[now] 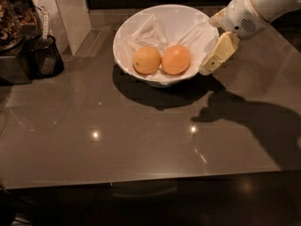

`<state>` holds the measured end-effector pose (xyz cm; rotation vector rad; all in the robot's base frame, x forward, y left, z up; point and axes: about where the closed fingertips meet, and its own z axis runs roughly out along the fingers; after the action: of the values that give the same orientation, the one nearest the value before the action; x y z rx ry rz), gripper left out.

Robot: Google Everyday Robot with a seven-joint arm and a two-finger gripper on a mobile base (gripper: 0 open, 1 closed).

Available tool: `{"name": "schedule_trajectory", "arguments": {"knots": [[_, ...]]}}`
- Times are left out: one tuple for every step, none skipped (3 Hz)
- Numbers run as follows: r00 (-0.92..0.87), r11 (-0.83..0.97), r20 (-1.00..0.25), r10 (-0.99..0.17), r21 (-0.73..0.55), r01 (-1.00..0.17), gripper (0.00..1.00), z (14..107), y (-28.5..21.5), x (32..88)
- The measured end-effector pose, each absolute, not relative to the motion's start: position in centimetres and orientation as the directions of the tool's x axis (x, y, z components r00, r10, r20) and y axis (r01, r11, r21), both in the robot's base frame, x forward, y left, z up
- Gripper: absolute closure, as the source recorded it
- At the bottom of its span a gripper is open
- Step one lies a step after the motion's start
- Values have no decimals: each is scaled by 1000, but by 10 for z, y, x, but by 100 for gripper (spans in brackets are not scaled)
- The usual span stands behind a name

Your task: Pick orange from white bowl

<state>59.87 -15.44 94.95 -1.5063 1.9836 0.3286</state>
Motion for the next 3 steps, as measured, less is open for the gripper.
{"name": "schedule_trajectory", "arguments": {"knots": [[-152,303,-621,-769,-145,-942,0,939,-138,614],[-151,302,-621,-769,-144,-942,18,939,-137,615],[-151,302,-621,-769,-144,-942,30,939,-137,615]]}}
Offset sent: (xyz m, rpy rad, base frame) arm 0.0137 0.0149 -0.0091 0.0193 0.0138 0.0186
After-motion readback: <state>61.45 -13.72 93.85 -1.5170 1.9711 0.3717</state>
